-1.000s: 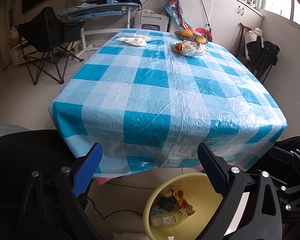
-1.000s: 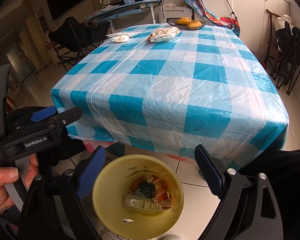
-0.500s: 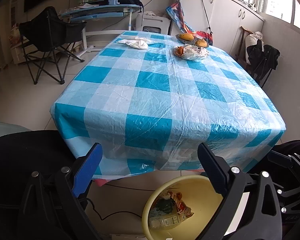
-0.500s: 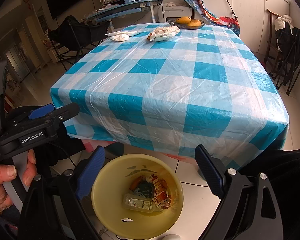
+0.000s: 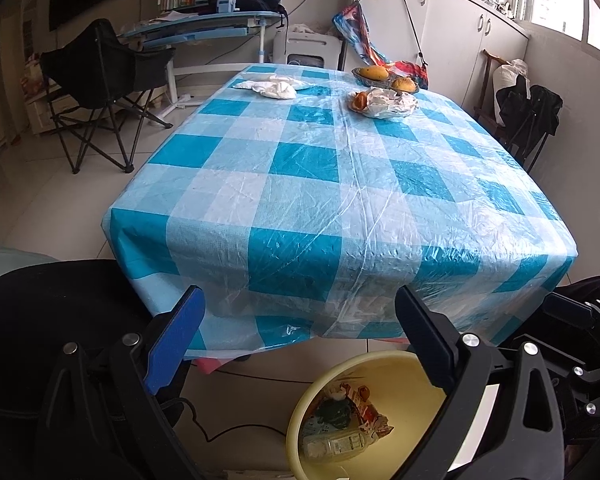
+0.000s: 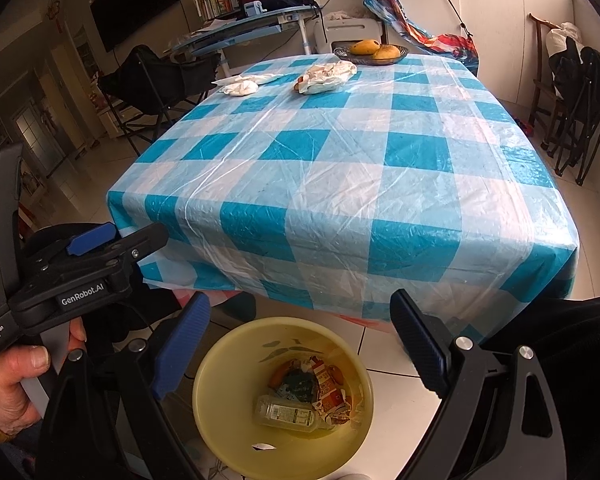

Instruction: Collect trash

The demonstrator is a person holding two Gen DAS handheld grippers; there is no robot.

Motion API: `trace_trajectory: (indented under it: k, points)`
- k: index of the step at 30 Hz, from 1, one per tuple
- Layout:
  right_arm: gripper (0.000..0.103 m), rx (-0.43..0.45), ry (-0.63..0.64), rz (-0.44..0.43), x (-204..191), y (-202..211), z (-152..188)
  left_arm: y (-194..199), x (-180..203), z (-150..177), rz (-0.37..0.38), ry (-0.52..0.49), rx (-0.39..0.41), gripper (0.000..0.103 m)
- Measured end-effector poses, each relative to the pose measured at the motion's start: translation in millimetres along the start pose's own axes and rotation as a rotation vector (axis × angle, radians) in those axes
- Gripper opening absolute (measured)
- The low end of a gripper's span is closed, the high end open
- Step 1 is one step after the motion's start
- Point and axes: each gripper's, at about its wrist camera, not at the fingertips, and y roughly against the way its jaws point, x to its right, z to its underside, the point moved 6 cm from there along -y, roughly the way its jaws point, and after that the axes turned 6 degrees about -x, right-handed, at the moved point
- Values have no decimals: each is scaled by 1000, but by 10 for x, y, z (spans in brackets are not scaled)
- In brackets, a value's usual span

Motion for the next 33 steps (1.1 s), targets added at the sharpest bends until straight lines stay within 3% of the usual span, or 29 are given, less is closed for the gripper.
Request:
trace_trajectory:
  k: [10, 17, 20, 27, 33]
  points:
    - [88, 22, -22, -27, 20, 50, -32, 19, -9, -23, -22, -4, 13, 92]
    - [88, 69, -72, -93, 53, 209, -86, 421, -113, -229, 9, 53, 169, 93]
    - [88, 75, -103, -144, 86, 220, -164, 447, -249, -328, 13, 111, 188, 93]
    - [88, 135, -98, -163, 228, 174, -737, 204, -360, -873, 32, 189, 194, 93]
    - [88, 146, -108, -159, 488, -114, -1301, -257, -365, -1436, 39, 237, 175, 93]
